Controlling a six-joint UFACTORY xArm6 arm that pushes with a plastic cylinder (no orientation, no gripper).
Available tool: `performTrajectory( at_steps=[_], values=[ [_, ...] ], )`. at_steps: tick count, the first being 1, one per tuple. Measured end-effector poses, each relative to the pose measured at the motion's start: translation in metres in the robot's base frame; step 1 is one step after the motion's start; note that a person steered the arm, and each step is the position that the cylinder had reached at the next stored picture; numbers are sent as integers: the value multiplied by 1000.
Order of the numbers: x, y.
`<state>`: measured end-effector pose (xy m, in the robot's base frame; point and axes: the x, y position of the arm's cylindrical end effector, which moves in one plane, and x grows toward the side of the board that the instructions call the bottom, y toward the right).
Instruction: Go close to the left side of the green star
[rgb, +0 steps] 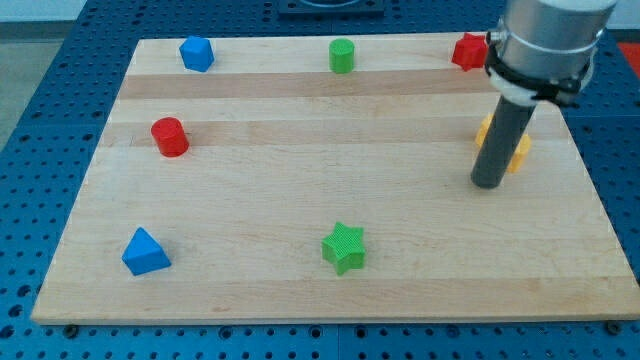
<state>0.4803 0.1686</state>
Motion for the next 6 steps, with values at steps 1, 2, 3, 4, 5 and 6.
performTrajectory(
  at_steps=[1,2,3,4,5,6],
  values=[
    [38,-31],
    [71,-59],
    [106,-89],
    [127,-139],
    [106,-200],
    [72,-207]
  ],
)
